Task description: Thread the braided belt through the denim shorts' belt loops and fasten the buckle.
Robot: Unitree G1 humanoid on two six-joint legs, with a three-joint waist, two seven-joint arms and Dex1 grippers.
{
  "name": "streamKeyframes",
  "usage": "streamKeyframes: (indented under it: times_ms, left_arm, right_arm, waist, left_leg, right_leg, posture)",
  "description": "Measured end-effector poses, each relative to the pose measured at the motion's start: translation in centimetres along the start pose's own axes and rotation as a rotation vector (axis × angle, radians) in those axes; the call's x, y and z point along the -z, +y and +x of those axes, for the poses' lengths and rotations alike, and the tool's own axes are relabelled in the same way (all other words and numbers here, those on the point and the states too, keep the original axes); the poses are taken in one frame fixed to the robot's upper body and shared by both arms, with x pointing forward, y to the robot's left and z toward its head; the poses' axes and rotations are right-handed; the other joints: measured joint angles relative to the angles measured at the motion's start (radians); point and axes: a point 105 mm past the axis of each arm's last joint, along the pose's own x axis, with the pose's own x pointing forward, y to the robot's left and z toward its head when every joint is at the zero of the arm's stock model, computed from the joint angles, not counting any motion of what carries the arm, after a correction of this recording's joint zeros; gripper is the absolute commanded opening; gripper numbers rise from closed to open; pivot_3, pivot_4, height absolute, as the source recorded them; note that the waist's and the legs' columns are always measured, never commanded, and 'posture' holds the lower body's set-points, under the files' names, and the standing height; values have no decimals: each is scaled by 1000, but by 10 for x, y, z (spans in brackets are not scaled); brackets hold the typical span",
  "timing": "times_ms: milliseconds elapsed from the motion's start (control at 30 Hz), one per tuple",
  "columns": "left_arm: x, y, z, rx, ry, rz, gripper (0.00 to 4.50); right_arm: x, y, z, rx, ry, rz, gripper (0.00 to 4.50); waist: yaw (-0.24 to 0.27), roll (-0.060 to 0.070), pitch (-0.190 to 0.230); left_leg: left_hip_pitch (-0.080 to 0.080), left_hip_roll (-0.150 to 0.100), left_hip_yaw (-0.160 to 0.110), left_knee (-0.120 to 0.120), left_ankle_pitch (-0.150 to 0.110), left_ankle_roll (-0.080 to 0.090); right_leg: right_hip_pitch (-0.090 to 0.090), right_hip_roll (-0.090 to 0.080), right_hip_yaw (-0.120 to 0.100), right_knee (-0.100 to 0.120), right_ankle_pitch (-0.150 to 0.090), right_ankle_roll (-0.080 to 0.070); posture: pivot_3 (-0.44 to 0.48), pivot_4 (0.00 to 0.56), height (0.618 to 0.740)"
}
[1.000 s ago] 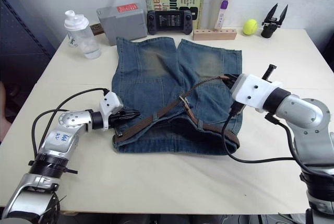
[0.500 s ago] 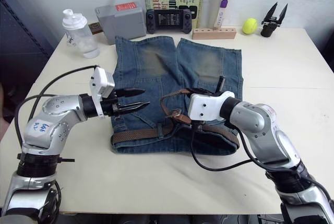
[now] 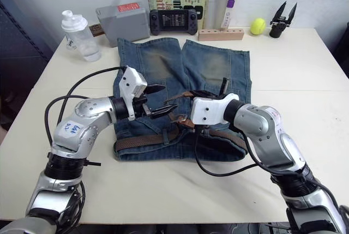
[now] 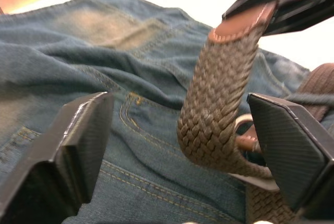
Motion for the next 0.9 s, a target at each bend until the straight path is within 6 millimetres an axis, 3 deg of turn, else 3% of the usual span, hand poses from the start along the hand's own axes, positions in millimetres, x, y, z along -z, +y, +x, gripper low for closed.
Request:
streamKeyframes:
  times_ms: [267, 500, 700, 833, 900]
  left_arm:
    - [0, -3, 3, 8, -2, 6, 57]
    - [0, -4, 4, 8, 0, 11, 18]
    - [-1, -8, 8, 10, -13, -6, 0]
    - [1, -8, 8, -1, -7, -22, 0]
    - [2, -9, 8, -2, -4, -28, 0]
  right_arm:
    - [0, 0, 0, 1, 2, 6, 0]
    - [1, 0, 1, 5, 12, 27, 0]
    - [3, -8, 1, 72, 21, 204, 2644]
    - [26, -17, -13, 119, 120, 379, 4381]
    - [38, -17, -22, 126, 166, 511, 4381]
  waist:
    - [-2, 0, 0]
    - [-2, 0, 0]
    - [-1, 0, 0]
    - [2, 0, 0]
    - [0, 0, 0]
  left_leg:
    - [0, 0, -1, 0, 0, 0]
    - [0, 0, -1, 0, 0, 0]
    - [0, 0, -2, 0, 0, 0]
    - [0, 0, -2, 0, 0, 0]
    - [0, 0, -2, 0, 0, 0]
  right_leg:
    - [0, 0, 0, 0, 0, 0]
    - [0, 0, 0, 0, 0, 0]
    - [0, 0, 0, 0, 0, 0]
    - [0, -1, 0, 0, 0, 0]
    - [0, 0, 0, 0, 0, 0]
  posture:
    - [0, 150, 731]
    - [0, 150, 731]
    - [0, 150, 731]
    - [0, 150, 731]
    - [0, 150, 731]
